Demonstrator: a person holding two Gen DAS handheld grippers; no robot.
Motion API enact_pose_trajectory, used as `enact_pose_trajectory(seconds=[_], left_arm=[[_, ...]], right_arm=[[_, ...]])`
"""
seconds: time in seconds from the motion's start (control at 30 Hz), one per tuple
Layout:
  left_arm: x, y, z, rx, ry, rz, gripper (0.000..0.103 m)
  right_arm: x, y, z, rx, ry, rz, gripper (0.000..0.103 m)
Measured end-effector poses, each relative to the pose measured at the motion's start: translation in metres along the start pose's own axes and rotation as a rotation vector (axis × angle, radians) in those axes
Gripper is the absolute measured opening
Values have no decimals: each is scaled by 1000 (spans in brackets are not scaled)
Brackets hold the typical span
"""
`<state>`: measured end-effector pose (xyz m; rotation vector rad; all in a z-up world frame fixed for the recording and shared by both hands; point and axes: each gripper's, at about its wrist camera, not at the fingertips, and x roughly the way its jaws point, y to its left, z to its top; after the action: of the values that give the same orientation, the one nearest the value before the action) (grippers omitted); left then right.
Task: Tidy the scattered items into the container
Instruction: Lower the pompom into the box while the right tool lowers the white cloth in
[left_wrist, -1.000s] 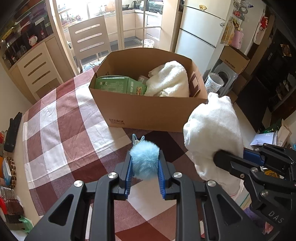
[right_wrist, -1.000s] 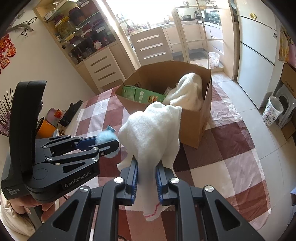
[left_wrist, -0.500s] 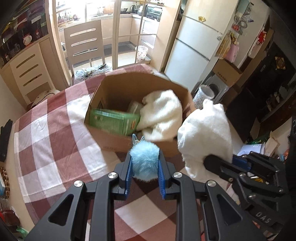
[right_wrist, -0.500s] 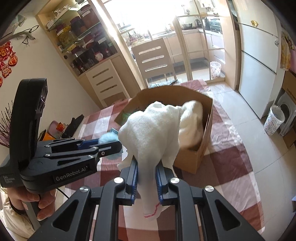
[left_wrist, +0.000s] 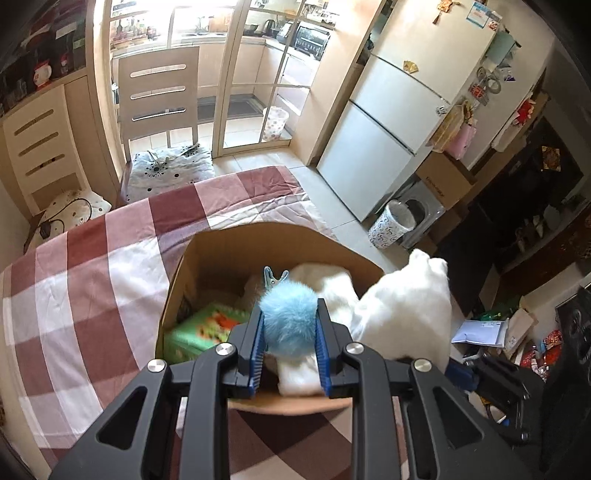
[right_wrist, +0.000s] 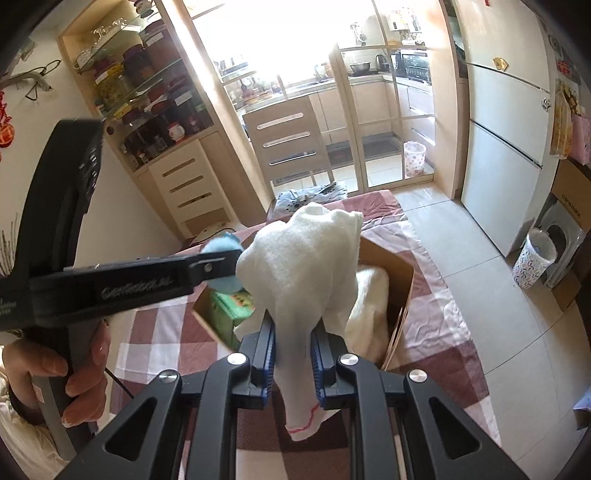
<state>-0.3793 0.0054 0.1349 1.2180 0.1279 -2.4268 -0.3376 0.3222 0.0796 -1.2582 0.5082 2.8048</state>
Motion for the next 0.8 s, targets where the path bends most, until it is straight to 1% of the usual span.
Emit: enact_pose_trajectory(seconds=[0.13, 0.33, 0.53, 0.6, 0.8], left_arm=[[20, 2, 17, 4, 29, -4, 24], [50, 7, 26, -3, 75, -11, 24], [72, 17, 28, -18, 112, -6, 24], [78, 23, 27, -28, 124, 3, 24], [98, 36, 22, -54, 168, 13, 24]], right_arm=[[18, -4, 9, 11, 22, -10, 17], [42, -12, 13, 19, 66, -24, 17], [60, -15, 11, 12, 109, -26, 17], [64, -15, 10, 6, 126, -24, 19], [78, -15, 4, -13, 167, -26, 19]])
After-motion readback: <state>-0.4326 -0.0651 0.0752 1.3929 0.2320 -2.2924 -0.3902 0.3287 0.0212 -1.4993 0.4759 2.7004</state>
